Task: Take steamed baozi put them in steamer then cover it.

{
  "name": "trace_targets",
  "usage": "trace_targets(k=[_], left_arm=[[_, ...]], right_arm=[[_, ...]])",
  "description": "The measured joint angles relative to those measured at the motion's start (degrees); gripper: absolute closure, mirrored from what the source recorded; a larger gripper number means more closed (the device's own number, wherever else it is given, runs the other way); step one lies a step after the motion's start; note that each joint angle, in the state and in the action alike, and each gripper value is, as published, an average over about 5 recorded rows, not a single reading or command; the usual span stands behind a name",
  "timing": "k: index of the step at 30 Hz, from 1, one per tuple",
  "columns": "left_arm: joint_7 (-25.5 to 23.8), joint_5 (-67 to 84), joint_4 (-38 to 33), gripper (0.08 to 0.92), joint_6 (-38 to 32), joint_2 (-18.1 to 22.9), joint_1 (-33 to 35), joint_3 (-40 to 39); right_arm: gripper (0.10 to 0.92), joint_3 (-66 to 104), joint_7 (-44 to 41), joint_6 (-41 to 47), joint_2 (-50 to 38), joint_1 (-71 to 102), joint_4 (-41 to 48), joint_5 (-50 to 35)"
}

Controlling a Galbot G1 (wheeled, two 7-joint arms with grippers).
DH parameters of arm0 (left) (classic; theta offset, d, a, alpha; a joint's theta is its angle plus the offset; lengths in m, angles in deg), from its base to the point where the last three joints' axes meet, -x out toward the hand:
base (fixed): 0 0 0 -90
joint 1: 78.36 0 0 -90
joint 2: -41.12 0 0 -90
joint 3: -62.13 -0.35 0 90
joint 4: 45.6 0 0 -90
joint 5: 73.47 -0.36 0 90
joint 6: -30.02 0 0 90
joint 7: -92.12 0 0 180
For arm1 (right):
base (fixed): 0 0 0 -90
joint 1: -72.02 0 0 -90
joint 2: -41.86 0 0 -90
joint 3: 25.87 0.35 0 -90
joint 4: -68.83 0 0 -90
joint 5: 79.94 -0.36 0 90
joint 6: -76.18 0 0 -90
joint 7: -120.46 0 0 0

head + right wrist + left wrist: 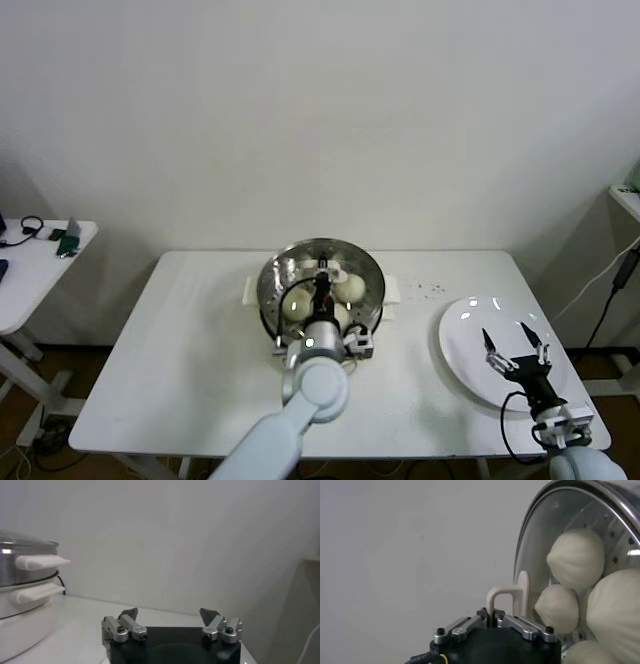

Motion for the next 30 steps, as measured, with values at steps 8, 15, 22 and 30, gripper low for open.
trace_targets(k=[8, 15, 22, 30], left_arm=[[-0.2, 1.2, -1.5, 0.633, 0.1, -0.9, 0.5, -0.3], [-0.5, 3.4, -4.7, 0.425, 0.0, -2.7, 1.0, -0.7], [-0.6, 5.7, -9.6, 0.231, 0.1, -5.5, 2.5, -0.1], [-0.3, 8.8, -15.4, 0.177, 0.0, -9.2, 5.7, 1.2]], right_arm=[[0.203, 0.5, -0.2, 0.7, 0.0, 0.1, -0.1, -0.5], [0.203, 0.8, -0.2, 1.8, -0.3, 0.3, -0.2, -1.2], [0.203, 0.8, -0.3, 2.6, -0.3, 0.1, -0.2, -1.1], [0.203, 0.7, -0.2, 3.1, -0.7, -0.3, 0.0, -0.9]])
